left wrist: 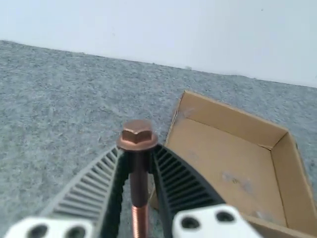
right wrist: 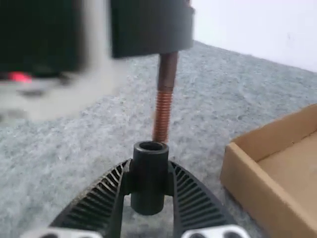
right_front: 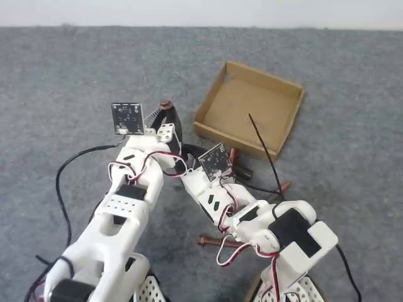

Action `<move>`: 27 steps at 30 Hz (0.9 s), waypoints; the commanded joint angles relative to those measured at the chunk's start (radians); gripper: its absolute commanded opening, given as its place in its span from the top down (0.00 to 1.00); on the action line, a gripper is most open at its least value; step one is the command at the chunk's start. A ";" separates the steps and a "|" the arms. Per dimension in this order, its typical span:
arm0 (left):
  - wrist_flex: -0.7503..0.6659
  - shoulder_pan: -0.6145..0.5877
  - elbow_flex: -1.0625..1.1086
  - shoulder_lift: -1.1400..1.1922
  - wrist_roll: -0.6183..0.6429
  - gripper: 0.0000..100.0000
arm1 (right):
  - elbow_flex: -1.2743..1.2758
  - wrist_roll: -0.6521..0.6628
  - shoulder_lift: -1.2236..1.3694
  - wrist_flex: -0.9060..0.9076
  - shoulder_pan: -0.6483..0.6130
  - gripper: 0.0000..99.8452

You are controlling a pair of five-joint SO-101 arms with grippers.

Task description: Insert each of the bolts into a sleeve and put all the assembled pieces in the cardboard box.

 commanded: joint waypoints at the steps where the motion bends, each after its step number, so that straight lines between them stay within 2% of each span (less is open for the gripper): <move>1: -0.046 0.000 -0.056 0.005 -0.005 0.99 | -0.011 0.041 -0.025 -0.005 0.008 0.99; 11: -0.048 0.005 -0.042 0.003 -0.005 0.99 | -0.015 0.049 -0.021 0.008 0.012 0.99; 15: -0.041 -0.005 -0.025 -0.060 -0.005 0.99 | -0.043 0.051 -0.022 0.085 0.015 0.99; 19: 0.048 -0.008 0.019 -0.170 -0.005 0.99 | -0.049 0.052 -0.025 0.093 0.030 0.99; 22: 0.135 -0.002 0.022 -0.218 -0.003 0.99 | -0.049 0.107 -0.024 0.093 0.033 0.99; 27: 0.150 0.002 0.064 -0.232 -0.003 0.99 | -0.037 0.133 -0.022 0.093 0.028 0.99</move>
